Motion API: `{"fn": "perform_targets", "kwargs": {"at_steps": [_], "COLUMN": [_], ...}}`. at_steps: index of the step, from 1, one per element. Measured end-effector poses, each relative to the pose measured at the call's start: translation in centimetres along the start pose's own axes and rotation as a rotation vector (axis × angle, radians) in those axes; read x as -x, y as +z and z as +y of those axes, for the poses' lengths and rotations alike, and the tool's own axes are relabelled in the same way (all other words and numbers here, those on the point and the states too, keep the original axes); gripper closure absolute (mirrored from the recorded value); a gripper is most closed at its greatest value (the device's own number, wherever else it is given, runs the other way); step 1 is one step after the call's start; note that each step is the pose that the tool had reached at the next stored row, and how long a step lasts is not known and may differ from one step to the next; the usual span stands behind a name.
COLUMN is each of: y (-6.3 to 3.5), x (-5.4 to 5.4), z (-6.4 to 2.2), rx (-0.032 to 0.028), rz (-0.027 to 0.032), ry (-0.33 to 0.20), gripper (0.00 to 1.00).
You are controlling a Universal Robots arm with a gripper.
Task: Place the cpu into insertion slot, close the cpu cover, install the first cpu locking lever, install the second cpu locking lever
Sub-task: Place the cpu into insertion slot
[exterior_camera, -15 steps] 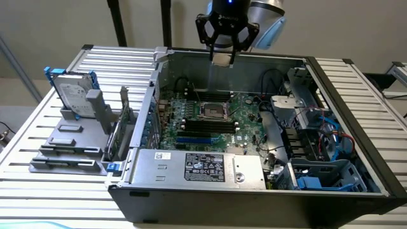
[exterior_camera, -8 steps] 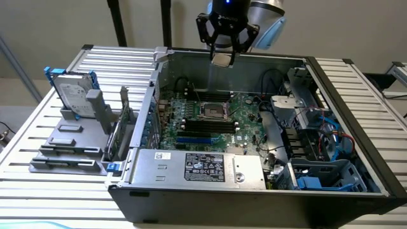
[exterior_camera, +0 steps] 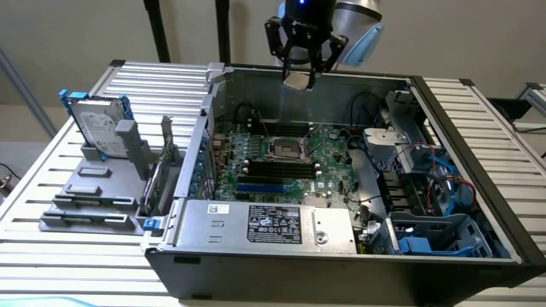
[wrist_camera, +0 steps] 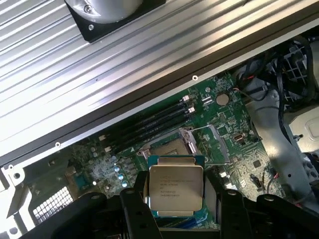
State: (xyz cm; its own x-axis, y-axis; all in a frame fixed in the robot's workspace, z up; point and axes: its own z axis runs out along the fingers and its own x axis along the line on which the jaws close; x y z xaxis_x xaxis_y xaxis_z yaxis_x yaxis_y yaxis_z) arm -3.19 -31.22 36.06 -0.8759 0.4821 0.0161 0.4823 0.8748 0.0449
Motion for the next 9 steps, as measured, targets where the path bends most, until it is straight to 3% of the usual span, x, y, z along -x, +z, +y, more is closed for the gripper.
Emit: {"fn": "perform_targets", "kwargs": {"at_steps": [9], "y": [0.08], "x": [0.0], "z": [0.0], "rx": [0.0028], "rz": [-0.0073], "ry": [0.164], "gripper": [0.45]}}
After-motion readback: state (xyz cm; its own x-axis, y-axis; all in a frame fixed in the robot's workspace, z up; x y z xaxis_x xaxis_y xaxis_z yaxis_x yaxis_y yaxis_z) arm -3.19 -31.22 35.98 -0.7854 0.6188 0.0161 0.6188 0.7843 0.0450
